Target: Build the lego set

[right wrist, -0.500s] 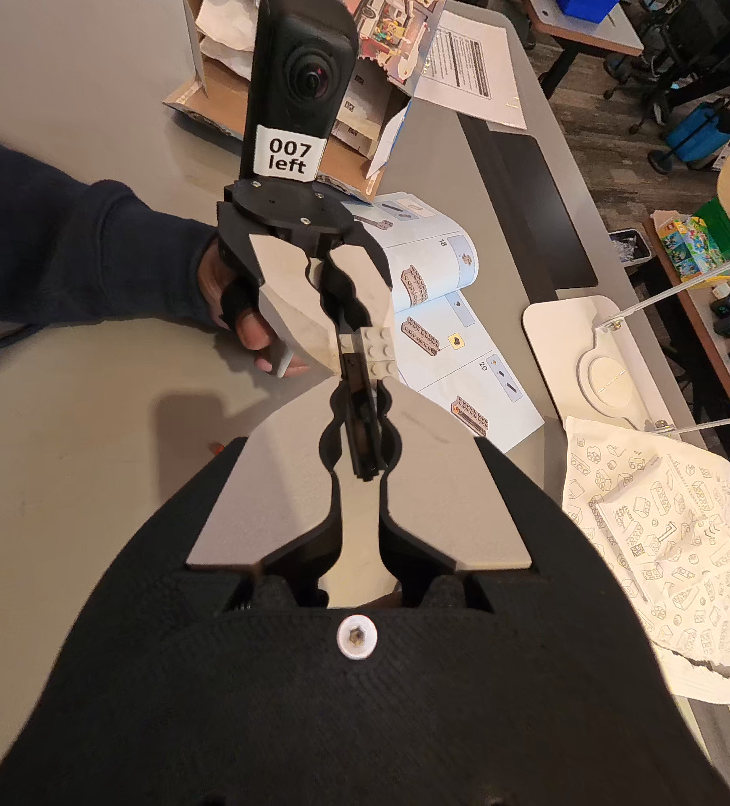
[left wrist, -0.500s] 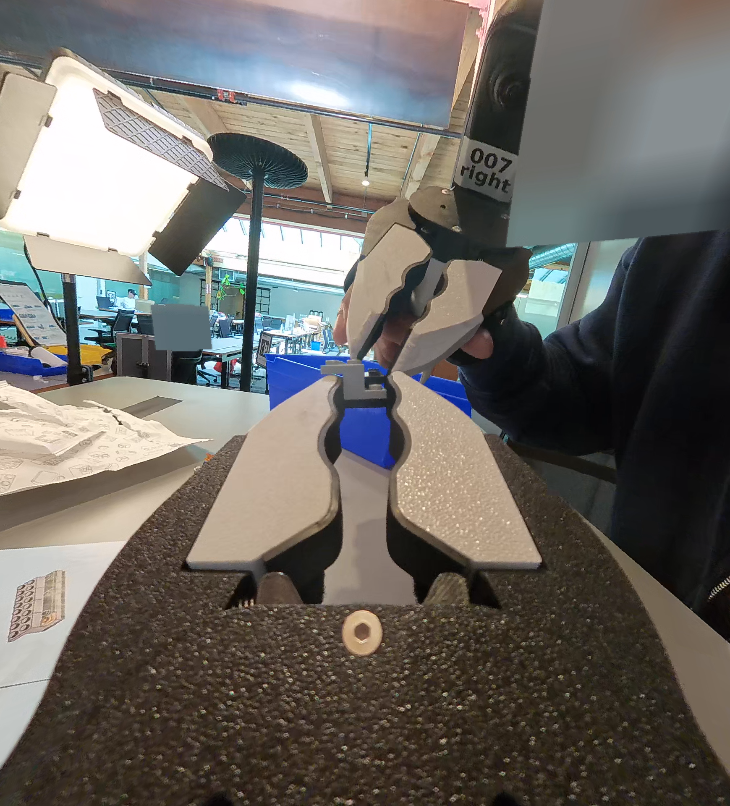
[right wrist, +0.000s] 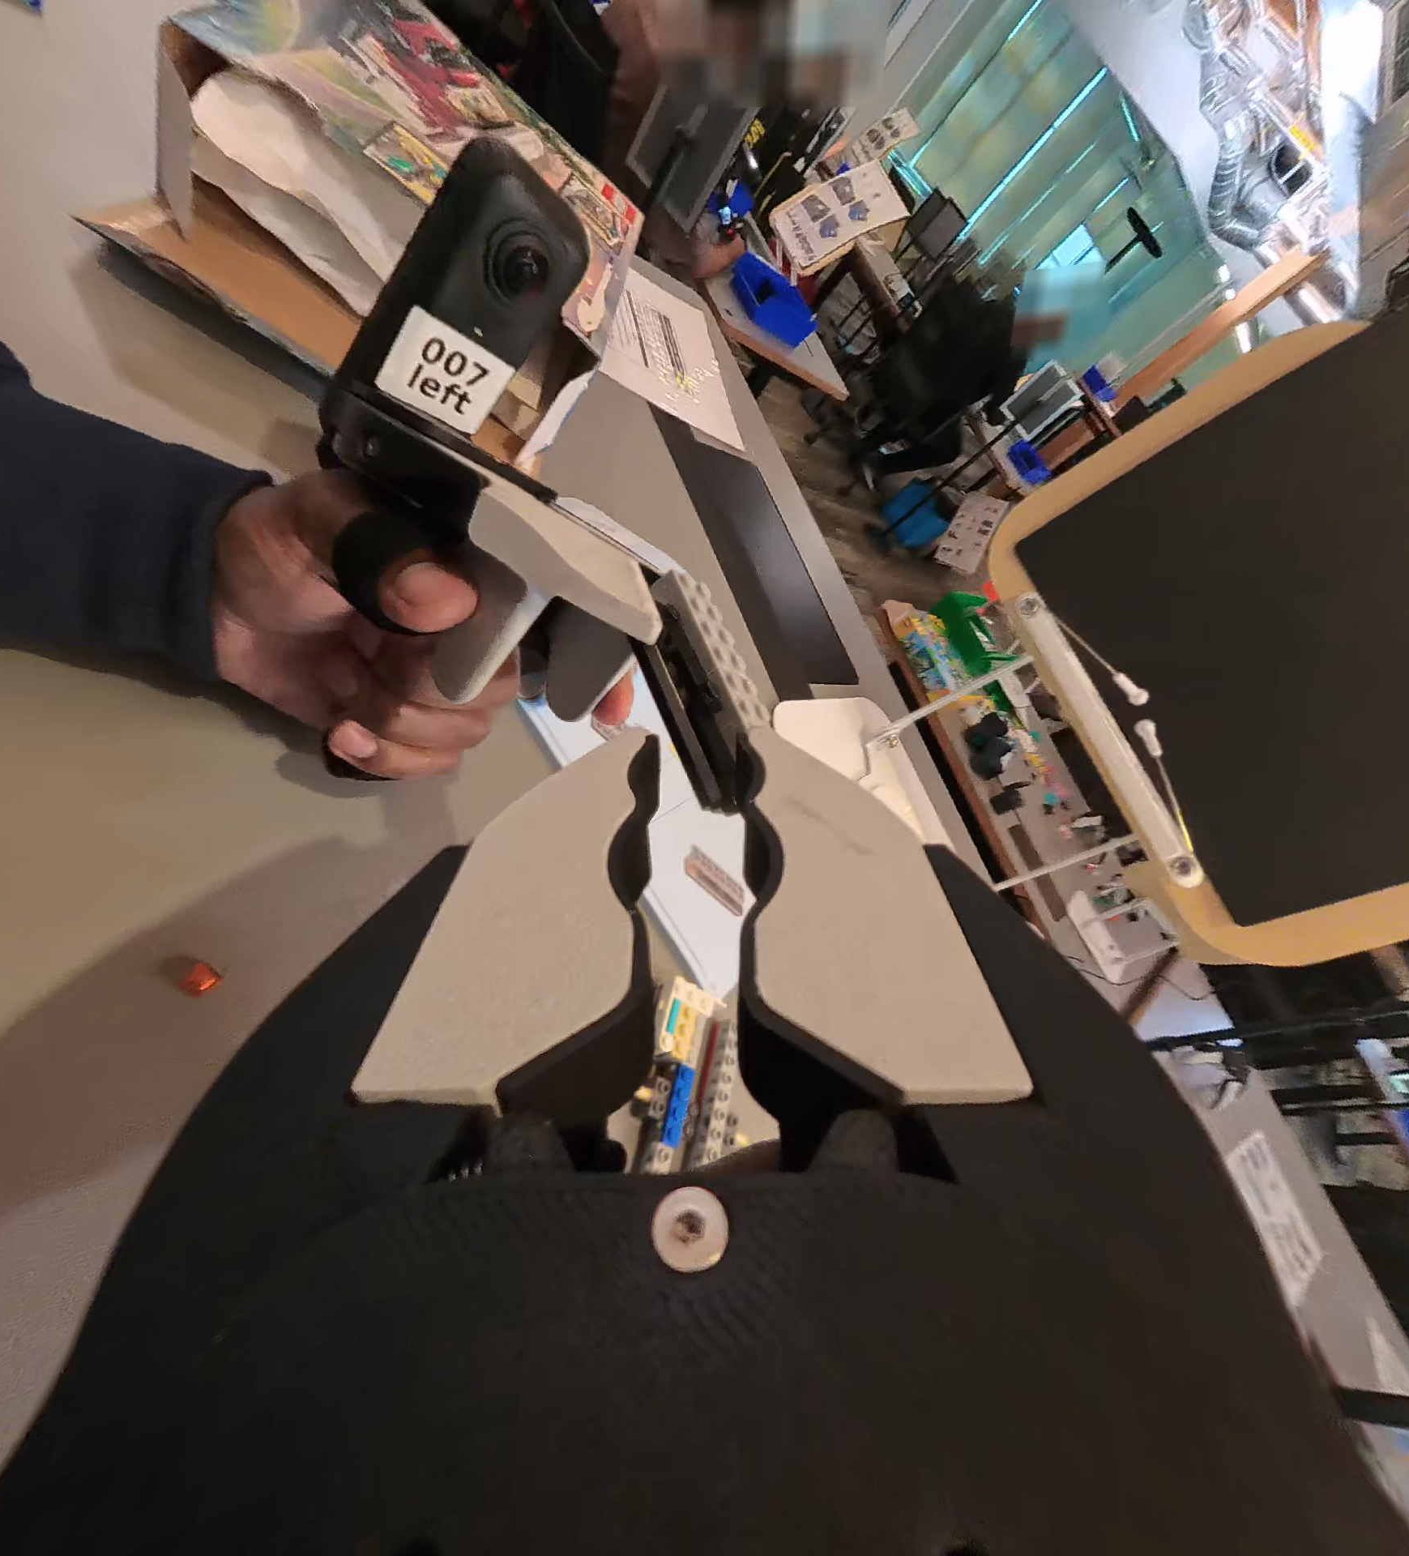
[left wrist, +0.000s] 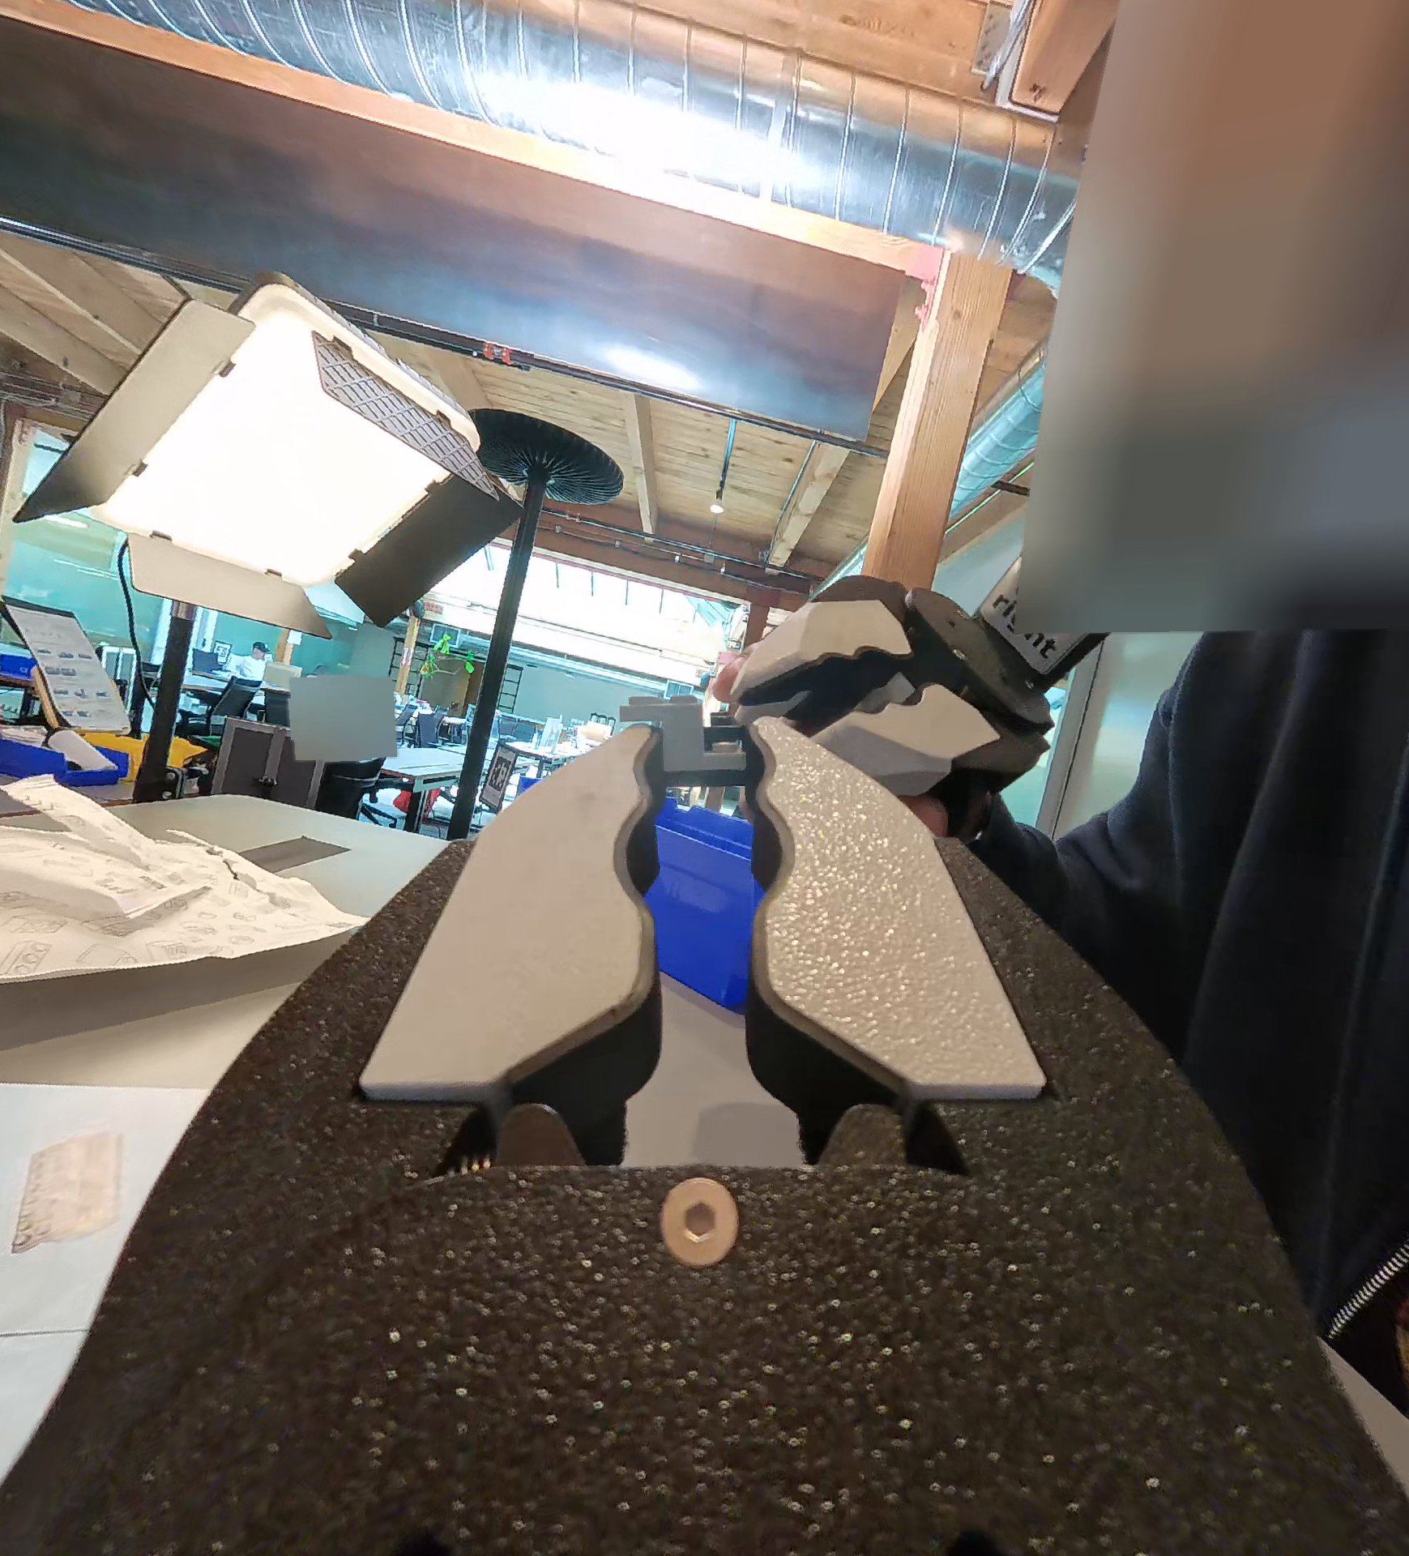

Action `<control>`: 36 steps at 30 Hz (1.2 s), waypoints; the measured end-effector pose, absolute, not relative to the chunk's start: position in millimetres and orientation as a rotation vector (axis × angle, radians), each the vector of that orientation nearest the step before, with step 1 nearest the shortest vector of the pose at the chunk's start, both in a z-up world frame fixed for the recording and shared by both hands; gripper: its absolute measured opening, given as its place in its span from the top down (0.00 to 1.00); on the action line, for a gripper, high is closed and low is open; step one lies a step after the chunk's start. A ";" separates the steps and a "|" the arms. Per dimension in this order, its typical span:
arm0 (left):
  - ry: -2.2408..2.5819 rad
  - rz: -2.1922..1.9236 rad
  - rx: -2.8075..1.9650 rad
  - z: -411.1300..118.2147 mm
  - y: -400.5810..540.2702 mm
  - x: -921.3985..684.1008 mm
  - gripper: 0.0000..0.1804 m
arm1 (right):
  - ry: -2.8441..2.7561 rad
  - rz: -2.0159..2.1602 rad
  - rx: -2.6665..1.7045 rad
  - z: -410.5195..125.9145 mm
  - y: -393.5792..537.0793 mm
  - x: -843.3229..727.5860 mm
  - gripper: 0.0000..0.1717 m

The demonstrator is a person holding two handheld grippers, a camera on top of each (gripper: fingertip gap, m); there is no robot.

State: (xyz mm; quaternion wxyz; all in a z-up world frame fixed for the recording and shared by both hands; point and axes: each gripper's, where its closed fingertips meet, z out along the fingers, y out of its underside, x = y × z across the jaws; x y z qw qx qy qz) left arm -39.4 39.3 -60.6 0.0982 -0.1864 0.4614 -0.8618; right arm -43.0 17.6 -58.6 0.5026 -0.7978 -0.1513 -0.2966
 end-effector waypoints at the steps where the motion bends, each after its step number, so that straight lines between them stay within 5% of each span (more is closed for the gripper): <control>1: 1.367 -2.552 -0.550 -60.7 38.7 -39.5 0.90 | -0.379 -0.737 -1.932 -60.8 20.0 -42.5 0.89; 36: 1.419 -2.388 -0.577 -65.8 33.3 -33.1 0.90 | -0.666 -1.298 -1.758 -71.2 33.6 -37.4 0.85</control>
